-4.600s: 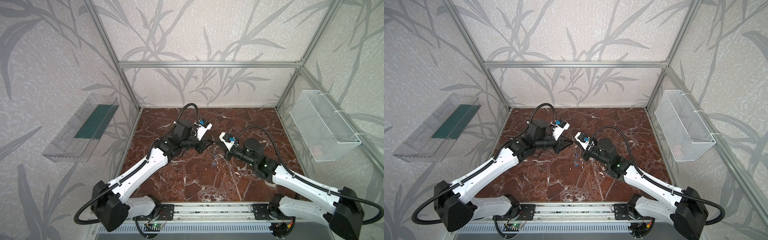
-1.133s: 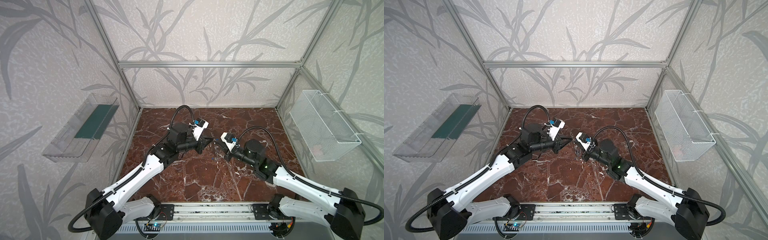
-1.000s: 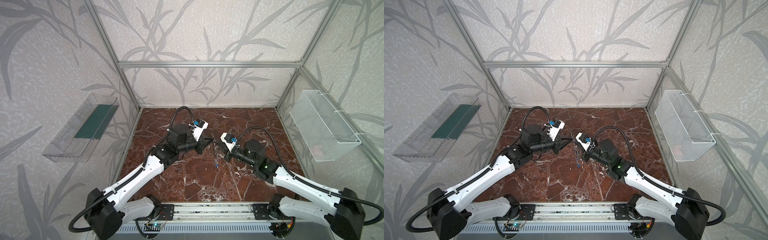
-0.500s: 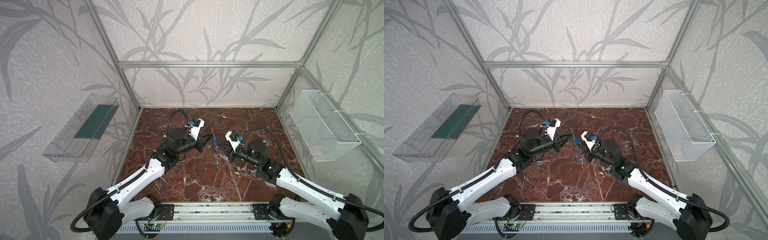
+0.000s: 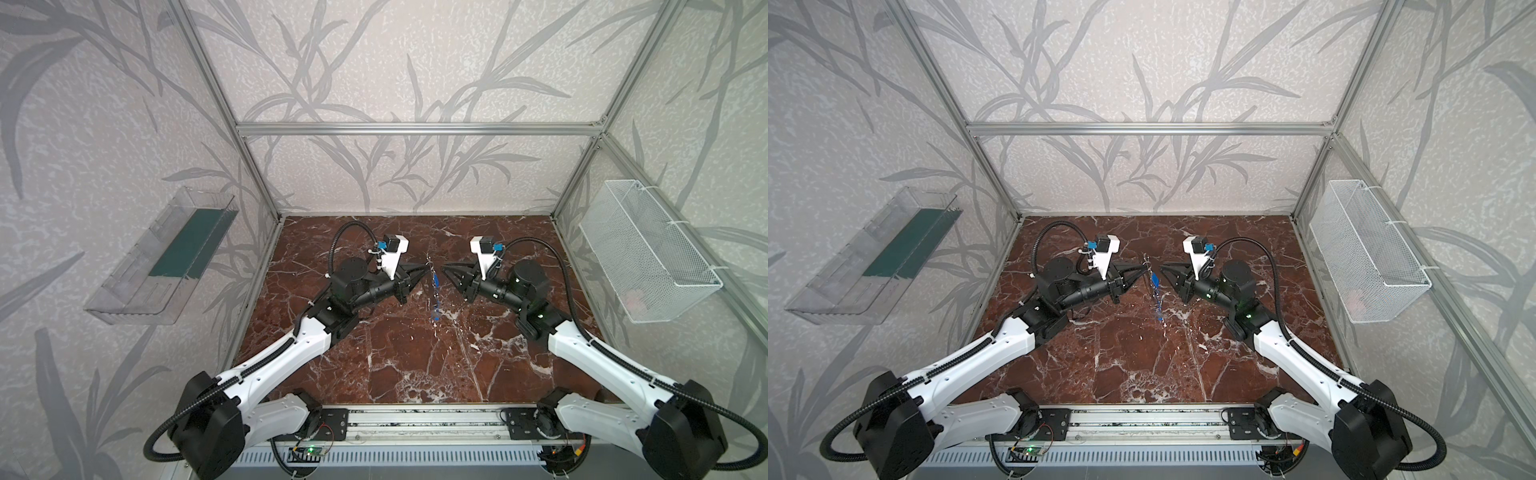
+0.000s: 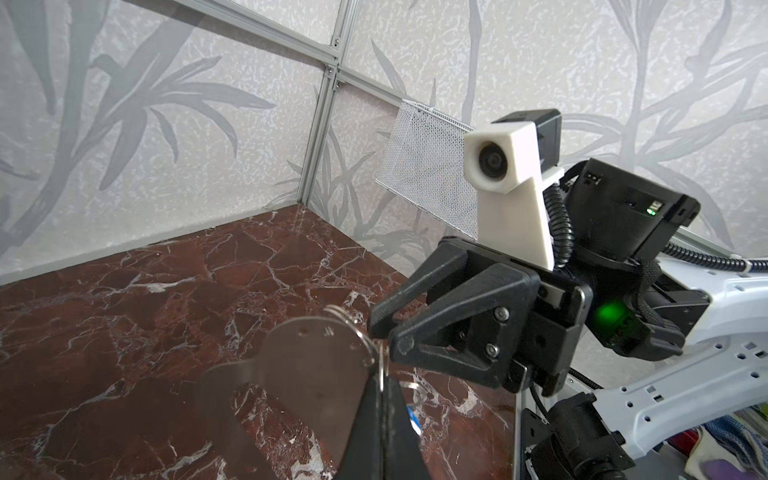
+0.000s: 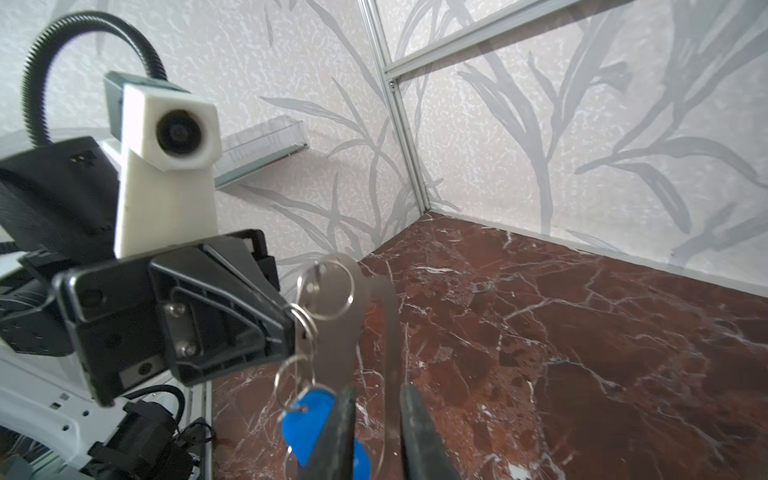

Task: Put the keys on the keyring

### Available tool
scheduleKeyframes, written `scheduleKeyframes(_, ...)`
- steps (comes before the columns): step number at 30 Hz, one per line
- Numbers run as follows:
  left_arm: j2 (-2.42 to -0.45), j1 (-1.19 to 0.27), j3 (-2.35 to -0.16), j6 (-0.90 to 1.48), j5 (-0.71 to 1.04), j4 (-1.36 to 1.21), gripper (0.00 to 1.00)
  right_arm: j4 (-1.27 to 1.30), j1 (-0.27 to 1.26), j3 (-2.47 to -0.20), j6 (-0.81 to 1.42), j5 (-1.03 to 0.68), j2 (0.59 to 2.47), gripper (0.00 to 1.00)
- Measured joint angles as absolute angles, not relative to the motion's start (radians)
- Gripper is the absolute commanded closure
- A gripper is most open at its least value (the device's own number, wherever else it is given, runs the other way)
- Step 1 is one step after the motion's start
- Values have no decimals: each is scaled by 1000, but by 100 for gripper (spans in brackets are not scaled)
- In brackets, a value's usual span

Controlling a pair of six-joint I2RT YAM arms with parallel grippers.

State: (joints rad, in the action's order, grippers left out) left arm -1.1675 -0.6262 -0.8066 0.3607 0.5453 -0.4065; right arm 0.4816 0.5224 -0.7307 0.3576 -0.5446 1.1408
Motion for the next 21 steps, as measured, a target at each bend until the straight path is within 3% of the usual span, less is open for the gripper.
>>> scheduleKeyframes(21,-1170,-626,-808,377,571,-406,100,635,480,-748,519,-682,1228,81)
